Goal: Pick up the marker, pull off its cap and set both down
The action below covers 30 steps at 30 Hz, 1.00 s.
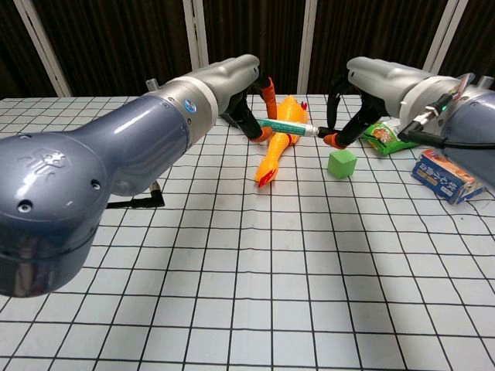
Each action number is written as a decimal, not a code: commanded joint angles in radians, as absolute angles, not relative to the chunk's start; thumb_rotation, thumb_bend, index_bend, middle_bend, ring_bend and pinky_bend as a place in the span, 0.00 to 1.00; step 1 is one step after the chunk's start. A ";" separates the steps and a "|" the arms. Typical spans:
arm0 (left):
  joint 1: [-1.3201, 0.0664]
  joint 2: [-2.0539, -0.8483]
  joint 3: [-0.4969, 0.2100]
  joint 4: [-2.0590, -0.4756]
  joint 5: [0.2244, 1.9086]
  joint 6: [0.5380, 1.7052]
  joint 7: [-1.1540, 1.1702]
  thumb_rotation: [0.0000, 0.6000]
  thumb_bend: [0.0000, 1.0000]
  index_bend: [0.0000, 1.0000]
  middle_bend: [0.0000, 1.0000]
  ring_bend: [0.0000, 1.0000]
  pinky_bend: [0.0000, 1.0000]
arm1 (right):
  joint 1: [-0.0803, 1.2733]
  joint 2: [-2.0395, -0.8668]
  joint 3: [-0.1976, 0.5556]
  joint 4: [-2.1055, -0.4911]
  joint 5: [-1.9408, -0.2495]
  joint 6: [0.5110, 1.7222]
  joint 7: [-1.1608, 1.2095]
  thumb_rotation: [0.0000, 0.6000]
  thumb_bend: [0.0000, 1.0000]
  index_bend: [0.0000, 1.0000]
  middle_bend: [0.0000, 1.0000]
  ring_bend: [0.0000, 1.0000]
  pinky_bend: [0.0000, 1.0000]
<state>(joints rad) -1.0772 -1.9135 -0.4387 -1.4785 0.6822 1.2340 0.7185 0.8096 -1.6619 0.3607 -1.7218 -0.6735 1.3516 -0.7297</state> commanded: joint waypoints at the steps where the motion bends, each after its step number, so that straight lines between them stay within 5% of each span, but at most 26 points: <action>1: -1.076 -1.913 -0.439 -1.480 0.683 1.236 0.718 1.00 0.53 0.63 0.19 0.00 0.00 | 0.808 -1.662 0.361 -1.718 -0.676 1.351 -0.724 1.00 0.39 0.69 0.10 0.06 0.00; 17: -0.958 -1.783 -0.348 -1.597 0.724 1.277 0.700 1.00 0.53 0.63 0.19 0.00 0.00 | 0.744 -1.610 0.296 -1.676 -0.676 1.317 -0.682 1.00 0.40 0.69 0.10 0.06 0.00; 30: -0.732 -1.584 -0.141 -1.695 0.939 1.253 0.429 1.00 0.53 0.63 0.19 0.00 0.00 | 0.700 -1.648 0.218 -1.588 -0.704 1.248 -0.627 1.00 0.40 0.69 0.10 0.06 0.00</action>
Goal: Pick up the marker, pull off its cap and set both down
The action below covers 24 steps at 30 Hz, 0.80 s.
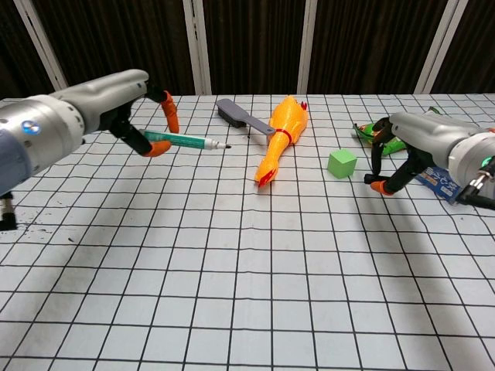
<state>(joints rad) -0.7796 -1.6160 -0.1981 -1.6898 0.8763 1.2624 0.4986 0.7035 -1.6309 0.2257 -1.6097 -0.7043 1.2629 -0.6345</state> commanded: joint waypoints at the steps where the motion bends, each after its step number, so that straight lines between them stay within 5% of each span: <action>1: -0.716 -1.579 -0.124 -1.686 0.960 1.252 0.404 1.00 0.53 0.63 0.19 0.00 0.00 | 0.700 -1.657 0.217 -1.576 -0.703 1.241 -0.624 1.00 0.40 0.69 0.10 0.06 0.00; 5: -0.679 -1.584 -0.090 -1.631 1.015 1.238 0.329 1.00 0.53 0.60 0.18 0.00 0.00 | 0.706 -1.690 0.215 -1.533 -0.693 1.218 -0.627 1.00 0.40 0.59 0.10 0.06 0.00; 7: -0.670 -1.595 -0.083 -1.597 1.034 1.223 0.296 1.00 0.53 0.56 0.17 0.00 0.00 | 0.709 -1.705 0.220 -1.519 -0.682 1.215 -0.635 1.00 0.39 0.47 0.10 0.05 0.00; 15: -0.663 -1.639 -0.090 -1.507 1.088 1.174 0.228 1.00 0.52 0.06 0.04 0.00 0.00 | 0.721 -1.723 0.247 -1.519 -0.623 1.224 -0.694 1.00 0.23 0.07 0.06 0.02 0.00; 24: -0.638 -1.600 -0.104 -1.556 1.148 1.194 0.204 1.00 0.52 0.02 0.00 0.00 0.00 | 0.693 -1.655 0.274 -1.601 -0.614 1.261 -0.689 1.00 0.22 0.07 0.05 0.01 0.00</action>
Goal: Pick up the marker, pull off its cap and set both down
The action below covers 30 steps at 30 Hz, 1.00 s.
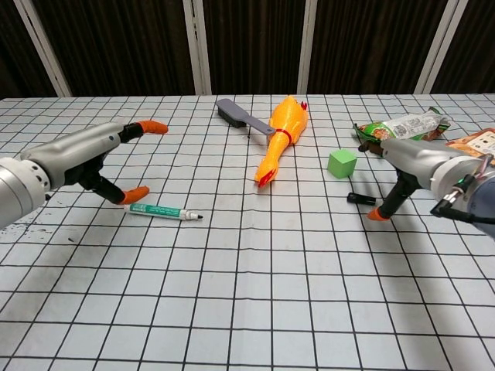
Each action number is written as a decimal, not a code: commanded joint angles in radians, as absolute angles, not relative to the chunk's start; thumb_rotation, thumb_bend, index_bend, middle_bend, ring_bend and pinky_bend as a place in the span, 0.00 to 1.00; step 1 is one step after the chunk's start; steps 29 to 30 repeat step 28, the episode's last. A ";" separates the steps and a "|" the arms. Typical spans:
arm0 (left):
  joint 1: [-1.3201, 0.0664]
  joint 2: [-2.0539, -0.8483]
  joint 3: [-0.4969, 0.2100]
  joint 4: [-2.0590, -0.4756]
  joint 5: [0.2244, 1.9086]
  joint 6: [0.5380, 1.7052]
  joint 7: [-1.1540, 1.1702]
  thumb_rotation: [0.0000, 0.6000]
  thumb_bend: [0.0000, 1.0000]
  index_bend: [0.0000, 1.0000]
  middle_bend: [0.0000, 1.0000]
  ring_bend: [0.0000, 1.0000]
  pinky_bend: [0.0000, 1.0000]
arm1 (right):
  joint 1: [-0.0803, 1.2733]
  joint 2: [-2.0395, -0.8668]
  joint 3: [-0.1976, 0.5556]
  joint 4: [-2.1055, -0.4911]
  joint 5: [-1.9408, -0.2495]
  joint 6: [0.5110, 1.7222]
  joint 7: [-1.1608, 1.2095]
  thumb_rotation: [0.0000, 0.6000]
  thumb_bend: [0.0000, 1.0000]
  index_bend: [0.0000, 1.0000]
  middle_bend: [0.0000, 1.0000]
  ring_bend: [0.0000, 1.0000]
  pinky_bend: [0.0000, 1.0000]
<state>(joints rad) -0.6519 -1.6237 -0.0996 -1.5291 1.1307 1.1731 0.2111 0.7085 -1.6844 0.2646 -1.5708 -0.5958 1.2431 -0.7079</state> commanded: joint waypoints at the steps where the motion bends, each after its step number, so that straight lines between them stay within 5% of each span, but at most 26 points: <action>1: -0.625 -1.577 -0.103 -1.577 1.160 1.215 0.203 1.00 0.52 0.02 0.00 0.00 0.00 | 0.680 -1.628 0.270 -1.627 -0.638 1.279 -0.680 1.00 0.22 0.08 0.05 0.01 0.00; 9: -0.482 -1.374 -0.063 -1.670 1.197 1.382 0.226 1.00 0.52 0.04 0.01 0.00 0.00 | 0.571 -1.446 0.197 -1.673 -0.791 1.396 -0.646 1.00 0.24 0.18 0.05 0.01 0.00; 19: -0.286 -1.186 0.001 -1.608 1.178 1.470 0.074 1.00 0.53 0.06 0.00 0.00 0.00 | 0.424 -1.289 0.112 -1.607 -0.899 1.407 -0.479 1.00 0.24 0.16 0.05 0.01 0.00; 30: -0.213 -1.189 0.014 -1.473 1.249 1.457 -0.096 1.00 0.53 0.06 0.00 0.00 0.00 | 0.362 -1.200 0.084 -1.610 -1.020 1.384 -0.359 1.00 0.24 0.16 0.05 0.01 0.00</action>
